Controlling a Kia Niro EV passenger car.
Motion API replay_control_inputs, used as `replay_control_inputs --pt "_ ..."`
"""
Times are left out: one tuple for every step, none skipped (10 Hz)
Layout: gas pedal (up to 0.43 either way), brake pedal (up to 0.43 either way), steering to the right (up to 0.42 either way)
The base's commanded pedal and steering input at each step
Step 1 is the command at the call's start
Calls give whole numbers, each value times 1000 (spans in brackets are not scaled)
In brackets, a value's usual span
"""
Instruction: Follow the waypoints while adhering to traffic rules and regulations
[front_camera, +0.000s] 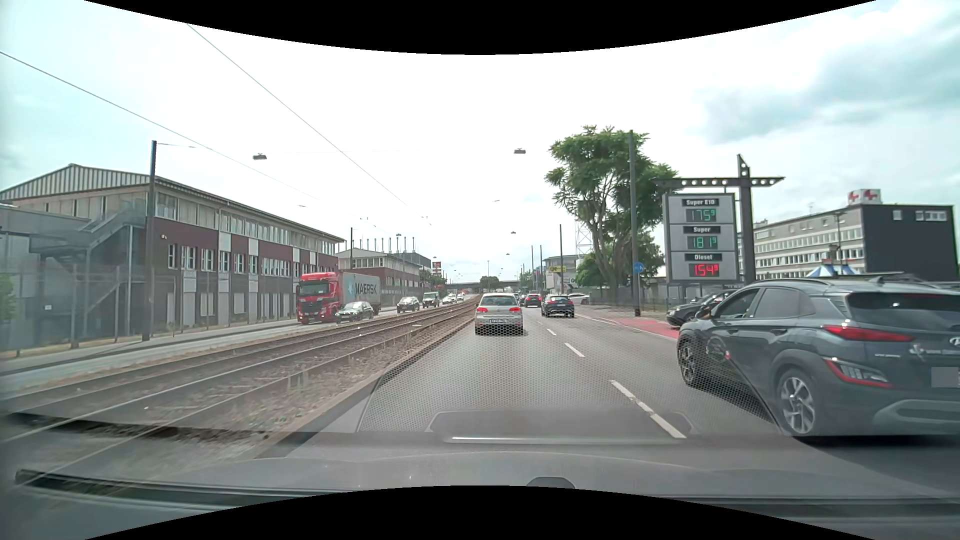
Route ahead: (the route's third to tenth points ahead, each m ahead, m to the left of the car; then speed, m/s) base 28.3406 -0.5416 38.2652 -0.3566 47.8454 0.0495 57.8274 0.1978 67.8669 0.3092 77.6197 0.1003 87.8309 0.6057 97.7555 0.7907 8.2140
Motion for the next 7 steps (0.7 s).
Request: replay_control_inputs --pt "0 134 -5" --pt "0 134 -5" --pt "0 140 -5" --pt "0 140 -5" --pt "0 140 -6" --pt "0 146 -7" --pt "0 146 -8"
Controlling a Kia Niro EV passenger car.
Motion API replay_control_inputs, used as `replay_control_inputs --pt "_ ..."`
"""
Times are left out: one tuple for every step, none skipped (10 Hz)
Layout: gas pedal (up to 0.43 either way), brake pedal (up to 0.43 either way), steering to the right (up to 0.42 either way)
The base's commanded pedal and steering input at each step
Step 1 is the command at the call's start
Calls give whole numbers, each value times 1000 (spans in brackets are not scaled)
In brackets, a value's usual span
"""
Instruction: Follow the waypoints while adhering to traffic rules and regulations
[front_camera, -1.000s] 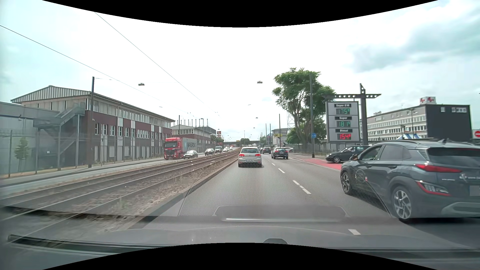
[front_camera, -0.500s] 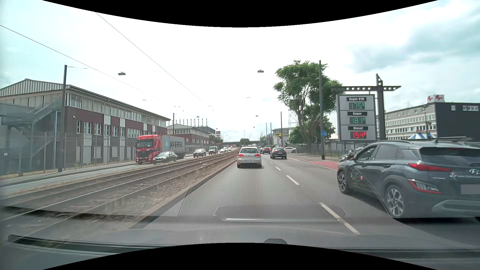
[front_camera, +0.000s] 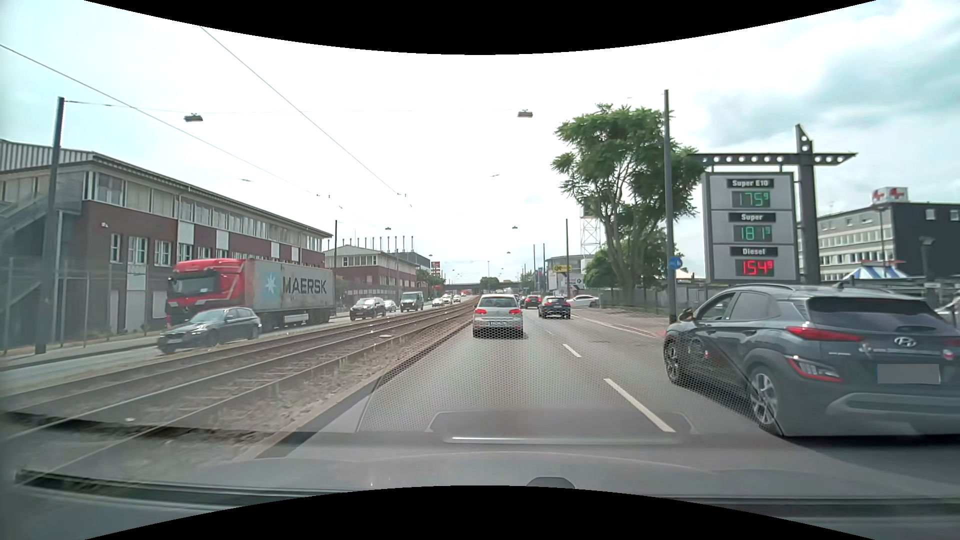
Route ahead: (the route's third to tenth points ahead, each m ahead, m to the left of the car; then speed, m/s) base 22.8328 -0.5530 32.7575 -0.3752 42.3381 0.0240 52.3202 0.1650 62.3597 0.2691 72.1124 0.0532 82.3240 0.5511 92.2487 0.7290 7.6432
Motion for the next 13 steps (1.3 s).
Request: replay_control_inputs --pt "0 146 -9" --pt "0 146 -10" --pt "0 146 -9" --pt "0 146 -9" --pt "0 146 -8" --pt "0 146 -8" --pt "0 152 -7" --pt "0 152 -7" --pt "0 146 -6" --pt "0 152 -6" --pt "0 152 -7" --pt "0 152 -6" --pt "0 152 -6"
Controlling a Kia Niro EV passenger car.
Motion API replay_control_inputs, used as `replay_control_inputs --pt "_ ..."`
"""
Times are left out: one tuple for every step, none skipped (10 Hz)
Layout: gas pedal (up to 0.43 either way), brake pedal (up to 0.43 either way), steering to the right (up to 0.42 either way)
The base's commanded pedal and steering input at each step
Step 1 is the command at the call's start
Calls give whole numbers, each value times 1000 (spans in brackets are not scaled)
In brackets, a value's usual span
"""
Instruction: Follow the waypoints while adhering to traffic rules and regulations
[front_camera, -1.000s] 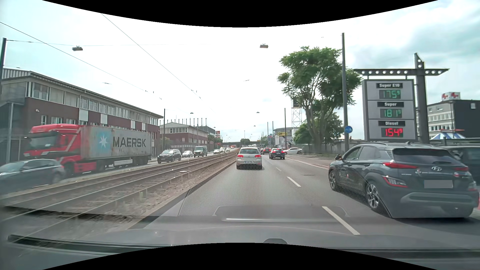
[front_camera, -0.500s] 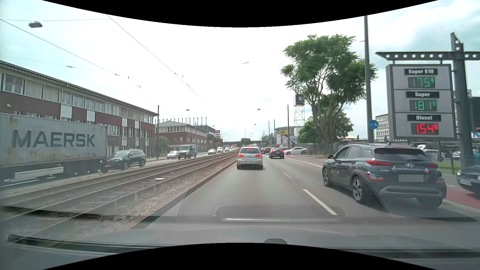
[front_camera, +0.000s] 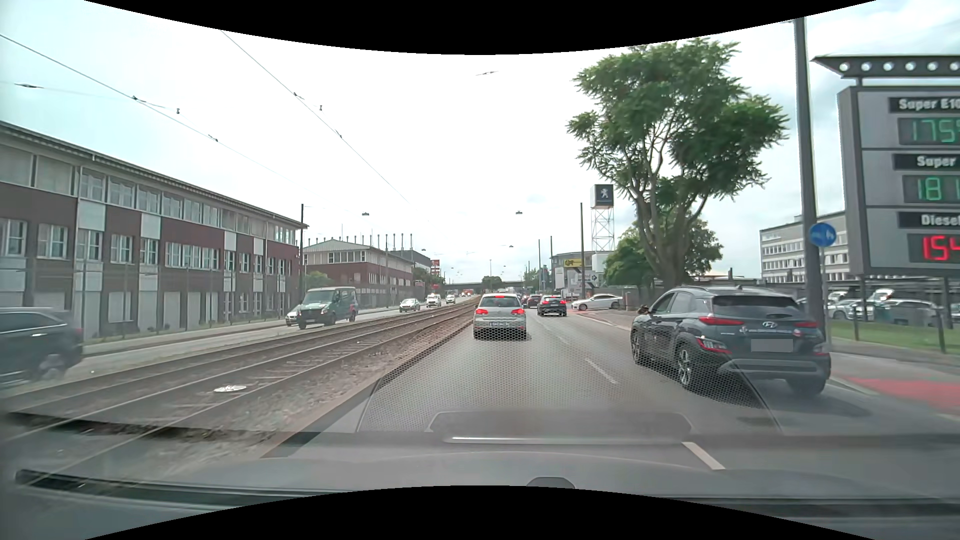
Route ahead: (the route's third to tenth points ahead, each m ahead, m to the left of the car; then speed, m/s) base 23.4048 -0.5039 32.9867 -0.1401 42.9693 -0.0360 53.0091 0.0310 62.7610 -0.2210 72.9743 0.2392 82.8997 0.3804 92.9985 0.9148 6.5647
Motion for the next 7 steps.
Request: replay_control_inputs --pt "0 152 -6" --pt "0 152 -6" --pt "0 152 -6" --pt "0 152 -5" --pt "0 152 -5" --pt "0 152 -5" --pt "0 152 -5"
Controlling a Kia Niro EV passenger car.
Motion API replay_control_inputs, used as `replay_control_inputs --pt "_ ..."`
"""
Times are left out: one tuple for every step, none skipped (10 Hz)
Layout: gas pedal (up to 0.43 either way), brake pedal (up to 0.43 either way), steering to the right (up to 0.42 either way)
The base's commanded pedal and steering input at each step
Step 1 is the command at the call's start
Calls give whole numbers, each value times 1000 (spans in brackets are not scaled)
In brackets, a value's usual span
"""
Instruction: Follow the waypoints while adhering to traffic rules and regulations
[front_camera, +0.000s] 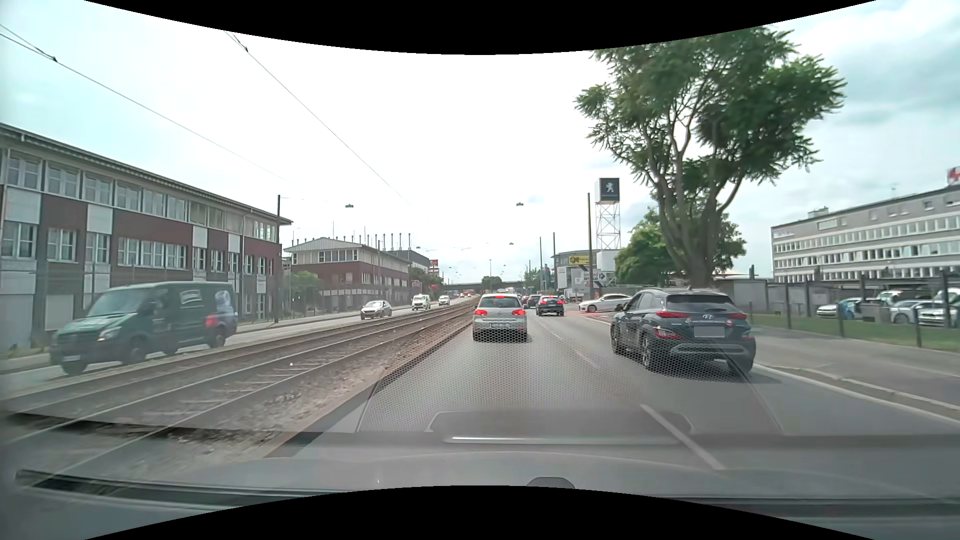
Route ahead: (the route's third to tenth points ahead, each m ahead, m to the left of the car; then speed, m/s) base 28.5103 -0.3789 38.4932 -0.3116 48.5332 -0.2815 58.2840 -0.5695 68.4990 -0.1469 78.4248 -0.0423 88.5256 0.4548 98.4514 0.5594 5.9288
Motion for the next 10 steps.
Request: replay_control_inputs --pt "0 152 -5" --pt "0 152 -5" --pt "0 152 -5" --pt "0 152 -5" --pt "0 152 -5" --pt "0 159 -5" --pt "0 152 -5" --pt "0 152 -5" --pt "0 152 -4" --pt "0 159 -4"
